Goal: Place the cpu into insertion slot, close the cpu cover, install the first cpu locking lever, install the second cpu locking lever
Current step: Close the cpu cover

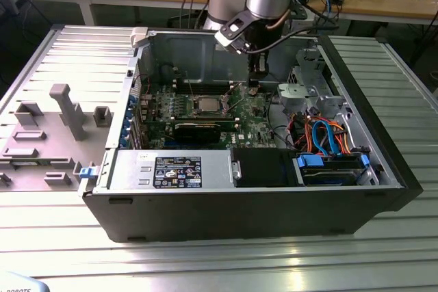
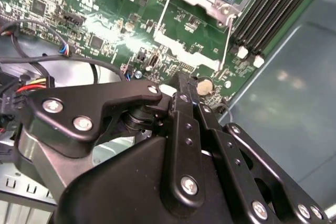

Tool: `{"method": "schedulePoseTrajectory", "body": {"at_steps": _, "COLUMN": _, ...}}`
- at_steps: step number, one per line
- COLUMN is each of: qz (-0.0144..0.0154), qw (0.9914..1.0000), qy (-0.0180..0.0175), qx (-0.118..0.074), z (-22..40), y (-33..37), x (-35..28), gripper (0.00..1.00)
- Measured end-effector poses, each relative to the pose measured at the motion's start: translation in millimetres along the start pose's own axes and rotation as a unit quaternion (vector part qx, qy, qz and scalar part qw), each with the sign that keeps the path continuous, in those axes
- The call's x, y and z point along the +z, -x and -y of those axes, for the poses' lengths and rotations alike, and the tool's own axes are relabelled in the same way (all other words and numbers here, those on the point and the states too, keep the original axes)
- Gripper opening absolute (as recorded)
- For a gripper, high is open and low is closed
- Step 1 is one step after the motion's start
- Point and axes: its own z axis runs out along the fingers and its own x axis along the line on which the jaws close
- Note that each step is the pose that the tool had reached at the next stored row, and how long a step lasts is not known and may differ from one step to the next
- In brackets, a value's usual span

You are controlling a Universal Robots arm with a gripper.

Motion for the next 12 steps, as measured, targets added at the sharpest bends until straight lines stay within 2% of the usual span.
{"method": "schedulePoseTrajectory", "body": {"at_steps": 3, "qz": 0.0001, "qw": 1.00000, "qy": -0.0028, "qx": 0.000, "z": -2.0, "y": 0.1, "x": 7.0, "gripper": 0.11}}
{"method": "schedulePoseTrajectory", "body": {"at_steps": 4, "qz": 0.0002, "qw": 0.99999, "qy": -0.0036, "qx": 0.000, "z": -1.9, "y": 0.1, "x": 11.1, "gripper": 0.11}}
{"method": "schedulePoseTrajectory", "body": {"at_steps": 6, "qz": 0.0002, "qw": 0.99998, "qy": -0.0060, "qx": 0.000, "z": 0.8, "y": 0.2, "x": 14.9, "gripper": 0.11}}
{"method": "schedulePoseTrajectory", "body": {"at_steps": 8, "qz": 0.0004, "qw": 0.99997, "qy": -0.0080, "qx": 0.000, "z": 6.6, "y": 0.5, "x": 15.4, "gripper": 0.11}}
{"method": "schedulePoseTrajectory", "body": {"at_steps": 12, "qz": 0.0003, "qw": 0.99997, "qy": -0.0082, "qx": 0.000, "z": 6.9, "y": 0.4, "x": 15.5, "gripper": 0.11}}
